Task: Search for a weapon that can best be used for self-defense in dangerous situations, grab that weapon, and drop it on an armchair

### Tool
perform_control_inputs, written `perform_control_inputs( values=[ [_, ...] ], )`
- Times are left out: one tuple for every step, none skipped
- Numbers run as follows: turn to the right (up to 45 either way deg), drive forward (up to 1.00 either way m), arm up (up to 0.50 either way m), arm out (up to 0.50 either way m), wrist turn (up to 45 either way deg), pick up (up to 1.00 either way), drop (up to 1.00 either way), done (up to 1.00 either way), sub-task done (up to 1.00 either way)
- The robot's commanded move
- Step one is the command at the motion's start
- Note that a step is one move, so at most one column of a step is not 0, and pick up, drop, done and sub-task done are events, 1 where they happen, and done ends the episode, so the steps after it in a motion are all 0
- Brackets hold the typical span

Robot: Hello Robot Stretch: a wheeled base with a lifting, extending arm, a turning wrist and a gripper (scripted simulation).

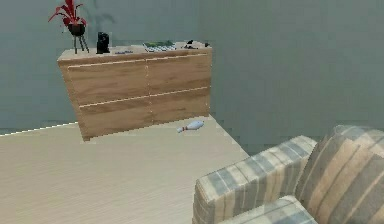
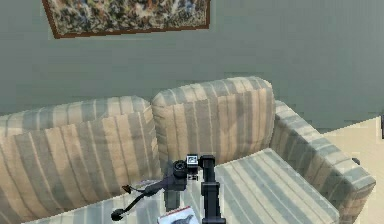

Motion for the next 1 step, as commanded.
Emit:
perform_control_inputs(
  values=[
    [0.0,0.0,0.0,0.0,45.0,0.0,0.0,0.0,0.0]
  ],
)
